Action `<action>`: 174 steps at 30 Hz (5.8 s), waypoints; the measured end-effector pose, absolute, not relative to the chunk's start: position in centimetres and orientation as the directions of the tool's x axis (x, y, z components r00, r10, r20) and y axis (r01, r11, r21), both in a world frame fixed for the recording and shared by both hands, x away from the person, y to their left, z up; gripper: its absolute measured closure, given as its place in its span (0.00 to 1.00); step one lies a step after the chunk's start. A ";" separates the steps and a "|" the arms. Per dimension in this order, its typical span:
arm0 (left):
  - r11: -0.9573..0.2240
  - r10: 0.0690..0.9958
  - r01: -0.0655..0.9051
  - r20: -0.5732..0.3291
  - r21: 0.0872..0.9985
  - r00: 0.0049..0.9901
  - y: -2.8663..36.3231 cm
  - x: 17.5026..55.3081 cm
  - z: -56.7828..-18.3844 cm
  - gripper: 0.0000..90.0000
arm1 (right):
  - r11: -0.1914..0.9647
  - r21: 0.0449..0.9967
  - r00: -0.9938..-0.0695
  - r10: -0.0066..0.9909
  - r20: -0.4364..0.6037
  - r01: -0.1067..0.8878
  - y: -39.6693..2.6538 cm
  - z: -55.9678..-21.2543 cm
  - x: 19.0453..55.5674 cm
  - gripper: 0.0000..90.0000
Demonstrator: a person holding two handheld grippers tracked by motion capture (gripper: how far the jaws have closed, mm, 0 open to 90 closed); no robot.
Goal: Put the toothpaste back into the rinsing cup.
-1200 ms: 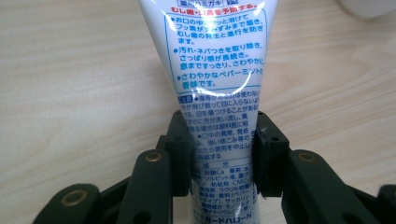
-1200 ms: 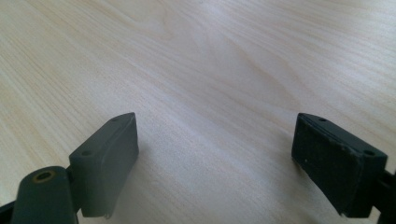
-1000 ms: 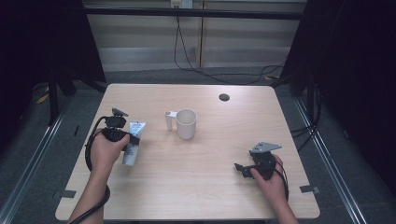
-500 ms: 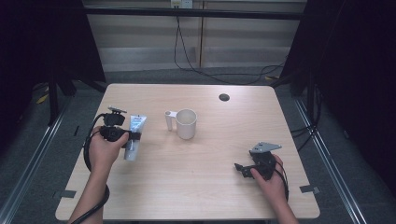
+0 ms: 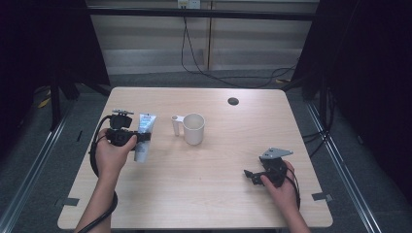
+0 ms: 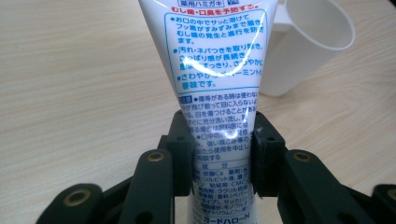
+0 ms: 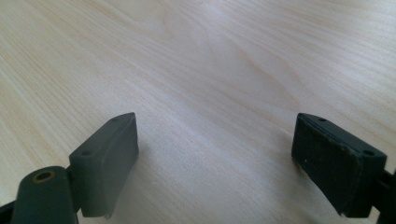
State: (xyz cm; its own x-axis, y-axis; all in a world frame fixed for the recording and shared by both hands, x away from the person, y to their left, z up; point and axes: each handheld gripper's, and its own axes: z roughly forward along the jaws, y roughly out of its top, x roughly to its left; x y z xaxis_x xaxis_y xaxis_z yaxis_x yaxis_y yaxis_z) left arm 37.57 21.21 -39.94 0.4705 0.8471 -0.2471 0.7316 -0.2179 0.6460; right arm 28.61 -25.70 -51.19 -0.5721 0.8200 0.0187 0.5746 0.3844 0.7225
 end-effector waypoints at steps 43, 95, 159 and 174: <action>-0.118 0.768 0.591 -0.304 0.798 0.563 17.8 37.6 -37.4 0.75 | 0.383 0.721 -0.571 0.821 0.022 0.578 -25.7 -51.2 28.6 0.16; -0.107 0.749 0.485 -0.251 0.868 0.613 12.6 40.6 -35.4 0.75 | 0.382 0.721 -0.571 0.821 0.022 0.578 -25.7 -51.2 28.6 0.16; -0.096 0.801 0.495 -0.228 0.864 0.554 6.8 44.5 -38.4 0.74 | 0.383 0.723 -0.572 0.820 0.021 0.575 -25.7 -51.2 28.6 0.16; -0.107 0.816 0.507 -0.215 0.855 0.536 6.6 44.7 -39.8 0.73 | 0.388 0.725 -0.577 0.817 0.015 0.569 -25.7 -51.2 28.6 0.16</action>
